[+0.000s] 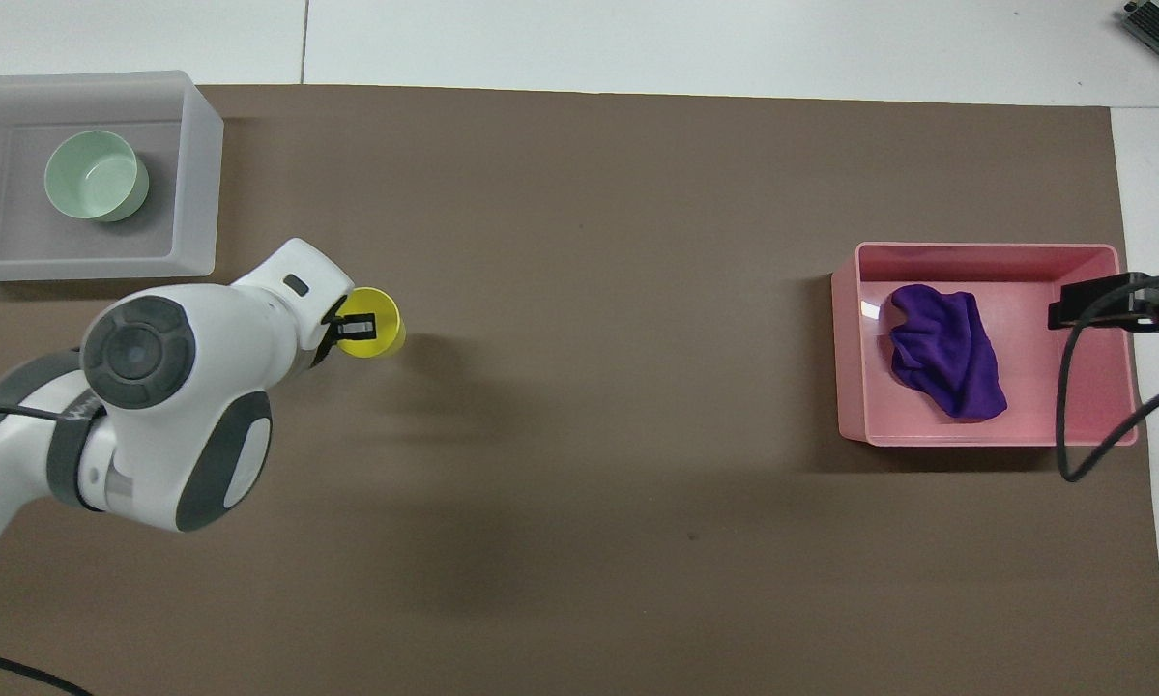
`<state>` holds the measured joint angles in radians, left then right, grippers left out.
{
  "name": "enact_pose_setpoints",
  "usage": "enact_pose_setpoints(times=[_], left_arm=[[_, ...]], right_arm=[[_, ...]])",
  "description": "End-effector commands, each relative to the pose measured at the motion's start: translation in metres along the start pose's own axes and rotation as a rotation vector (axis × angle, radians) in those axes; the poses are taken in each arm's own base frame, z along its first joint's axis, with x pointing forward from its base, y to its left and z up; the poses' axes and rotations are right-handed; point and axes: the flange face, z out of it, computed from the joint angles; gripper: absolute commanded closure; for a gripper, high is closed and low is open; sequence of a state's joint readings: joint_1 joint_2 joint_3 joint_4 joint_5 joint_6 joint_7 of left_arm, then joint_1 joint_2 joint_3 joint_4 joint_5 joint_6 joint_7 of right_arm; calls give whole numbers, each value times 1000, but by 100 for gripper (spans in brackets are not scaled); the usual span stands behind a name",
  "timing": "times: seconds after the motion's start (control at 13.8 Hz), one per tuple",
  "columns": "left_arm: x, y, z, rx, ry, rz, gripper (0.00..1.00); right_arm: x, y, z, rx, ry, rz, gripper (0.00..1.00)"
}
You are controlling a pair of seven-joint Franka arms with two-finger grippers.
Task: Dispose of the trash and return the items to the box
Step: 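Reach the left gripper to the yellow cup and grasp its rim, then carry the yellow cup with the left gripper into the green bowl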
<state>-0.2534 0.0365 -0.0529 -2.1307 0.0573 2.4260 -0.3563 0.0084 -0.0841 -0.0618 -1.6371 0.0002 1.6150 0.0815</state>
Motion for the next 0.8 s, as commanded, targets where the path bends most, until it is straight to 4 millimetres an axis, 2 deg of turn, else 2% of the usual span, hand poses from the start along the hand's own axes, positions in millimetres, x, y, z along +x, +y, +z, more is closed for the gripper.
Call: enact_pose_setpoints(times=[0.0, 0.15, 0.44, 0.51, 0.65, 0.73], left_arm=[[49, -37, -20, 26, 36, 12, 100], [80, -71, -29, 36, 73, -2, 100], [132, -159, -48, 78, 107, -39, 100], [142, -174, -48, 78, 105, -41, 100], [156, -223, -39, 94, 67, -40, 100], [165, -234, -37, 78, 66, -46, 100]], right_arm=[[-4, 4, -8, -16, -18, 18, 0], [-10, 8, -3, -12, -30, 21, 0], [-13, 3, 1, -26, -28, -13, 0], [-13, 0, 2, -43, -20, -27, 0], [-14, 0, 2, -43, -11, -25, 0], [-14, 0, 3, -43, -14, -26, 0]])
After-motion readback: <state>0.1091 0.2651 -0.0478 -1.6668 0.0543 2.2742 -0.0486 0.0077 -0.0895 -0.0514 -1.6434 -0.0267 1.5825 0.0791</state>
